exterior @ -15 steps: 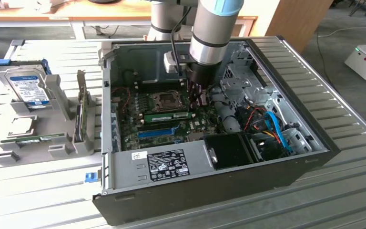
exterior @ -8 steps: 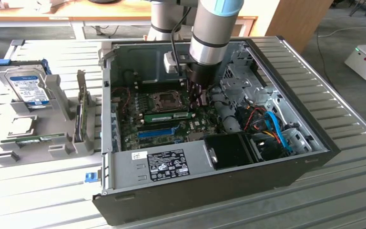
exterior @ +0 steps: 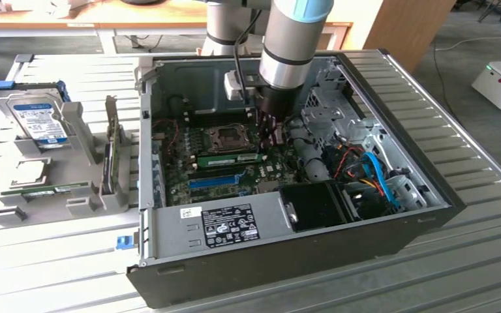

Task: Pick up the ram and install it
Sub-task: 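Press down the ram until it locks into place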

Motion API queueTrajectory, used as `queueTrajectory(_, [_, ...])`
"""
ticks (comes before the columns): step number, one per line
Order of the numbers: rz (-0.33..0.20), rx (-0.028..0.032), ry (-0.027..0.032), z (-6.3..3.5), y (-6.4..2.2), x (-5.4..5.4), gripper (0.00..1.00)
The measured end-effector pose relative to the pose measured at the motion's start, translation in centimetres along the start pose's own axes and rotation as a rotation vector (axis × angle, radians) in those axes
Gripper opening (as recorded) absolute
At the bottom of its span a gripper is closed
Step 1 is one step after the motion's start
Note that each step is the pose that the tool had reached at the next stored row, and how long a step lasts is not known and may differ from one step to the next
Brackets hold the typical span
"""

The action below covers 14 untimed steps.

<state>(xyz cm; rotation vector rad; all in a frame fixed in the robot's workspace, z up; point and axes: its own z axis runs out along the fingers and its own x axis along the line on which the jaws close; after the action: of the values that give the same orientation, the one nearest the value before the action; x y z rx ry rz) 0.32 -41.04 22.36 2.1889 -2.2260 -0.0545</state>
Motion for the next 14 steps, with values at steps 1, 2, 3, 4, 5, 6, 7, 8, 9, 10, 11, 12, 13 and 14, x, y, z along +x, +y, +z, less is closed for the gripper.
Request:
queueTrajectory(1, [0.0,0.0,0.0,0.0,0.0,0.0,0.11])
queueTrajectory(2, [0.0,0.0,0.0,0.0,0.0,0.0,0.11])
queueTrajectory(3, [0.0,0.0,0.0,0.0,0.0,0.0,0.11])
queueTrajectory(4, [0.0,0.0,-0.0001,0.0,0.0,0.0,0.11])
queueTrajectory(5, [0.0,0.0,-0.0001,0.01,0.0,0.0,0.11])
queueTrajectory(6, [0.0,0.0001,-0.0005,0.02,0.0,0.0,0.11])
queueTrajectory(7, [0.0,0.0,-0.0007,0.04,0.0,0.0,0.11])
queueTrajectory(8, [0.0,-0.0001,-0.0006,0.05,0.0,0.0,0.11])
queueTrajectory(9, [0.0,-0.0001,-0.0006,0.05,0.0,0.0,0.11])
queueTrajectory(10, [0.0,-0.0001,-0.0006,0.05,0.0,0.0,0.11])
queueTrajectory(11, [0.0,-0.0001,-0.0006,0.06,0.0,0.0,0.11])
queueTrajectory(12, [0.0,-0.0001,-0.0007,0.06,0.0,0.0,0.11])
queueTrajectory(13, [0.0,-0.0001,-0.0007,0.06,0.0,0.0,0.11])
queueTrajectory(14, [0.0,0.0,-0.0009,0.05,0.0,0.0,0.11])
